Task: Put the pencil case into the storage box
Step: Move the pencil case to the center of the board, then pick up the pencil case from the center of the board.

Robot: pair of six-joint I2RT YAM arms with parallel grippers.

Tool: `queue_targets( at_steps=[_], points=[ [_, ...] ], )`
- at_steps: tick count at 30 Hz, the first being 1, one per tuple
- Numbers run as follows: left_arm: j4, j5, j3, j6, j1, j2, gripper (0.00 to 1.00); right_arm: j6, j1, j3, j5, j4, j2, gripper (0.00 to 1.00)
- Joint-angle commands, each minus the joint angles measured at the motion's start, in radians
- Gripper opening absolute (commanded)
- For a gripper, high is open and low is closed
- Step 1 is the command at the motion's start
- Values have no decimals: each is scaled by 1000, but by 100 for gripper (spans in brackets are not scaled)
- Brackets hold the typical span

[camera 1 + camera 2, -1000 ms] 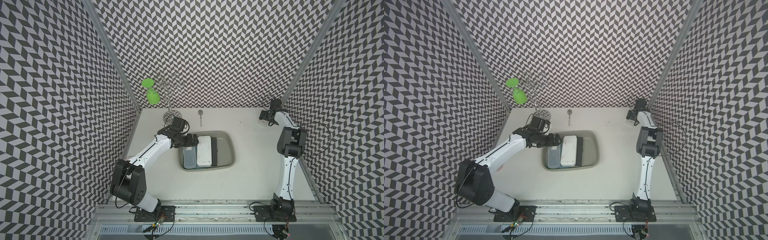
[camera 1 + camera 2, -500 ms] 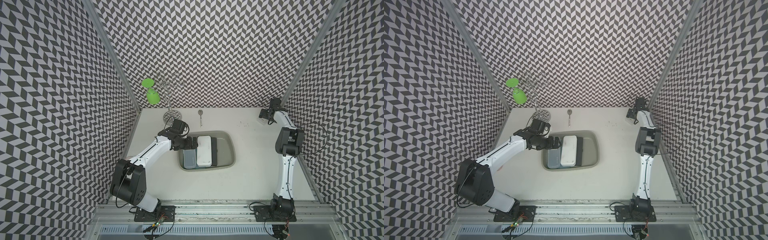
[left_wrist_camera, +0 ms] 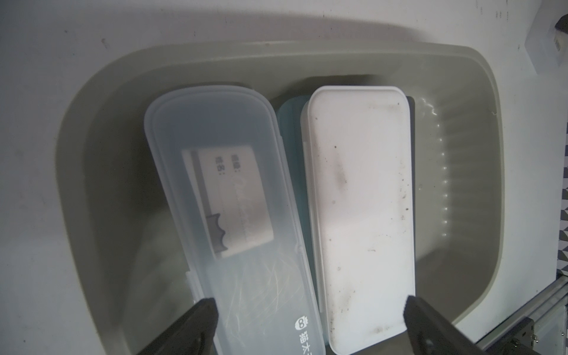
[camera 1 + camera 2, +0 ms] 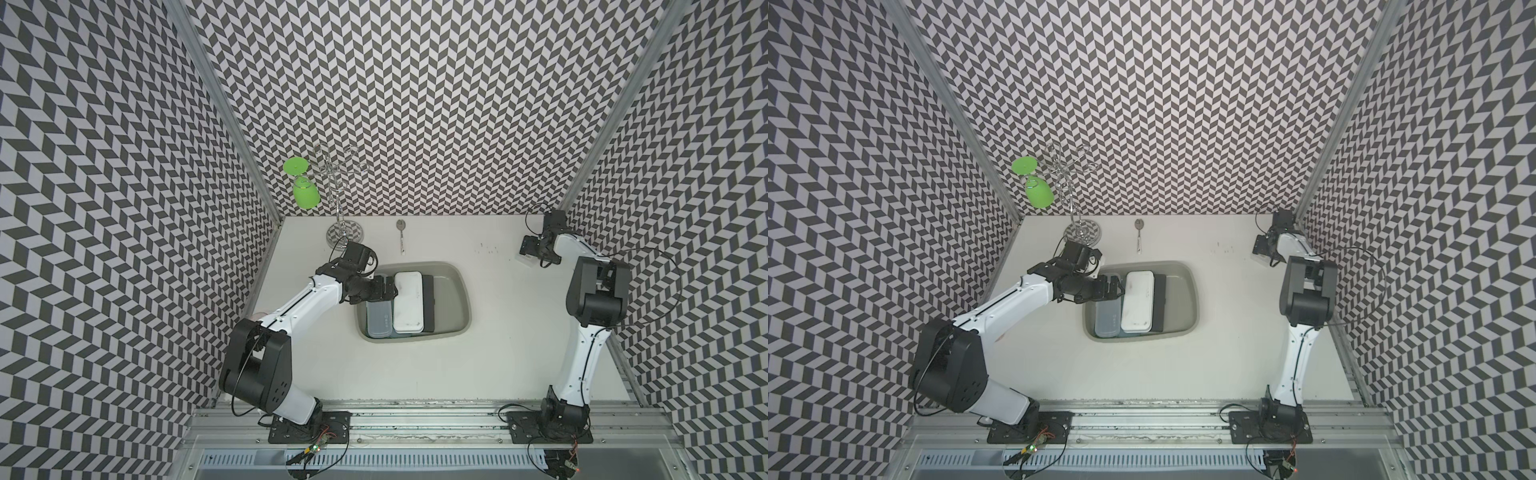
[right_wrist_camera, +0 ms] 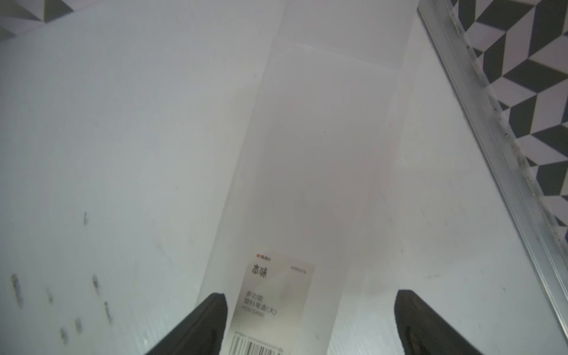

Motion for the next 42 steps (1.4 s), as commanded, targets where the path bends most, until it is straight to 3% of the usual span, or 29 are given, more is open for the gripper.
queue_targets(
  at_steps=[1,8,12,14,26,42],
  points=[
    [36,20,-20,-2,6,-23,100,-37,10,-152,-33,-155,-40,88],
    [57,30,-38,-7,7,-15,100,-32,71,-386,-86,-185,-240,90],
    [62,39,-27,-8,8,-4,100,-3,75,-413,-110,-195,-343,100],
    [61,41,-18,-8,7,0,100,7,74,-385,-120,-217,-361,100],
    [51,37,11,-21,7,25,100,79,72,-169,-138,-266,-248,100],
    [61,40,-23,-18,11,29,100,71,74,-238,-115,-201,-127,100]
  ],
)
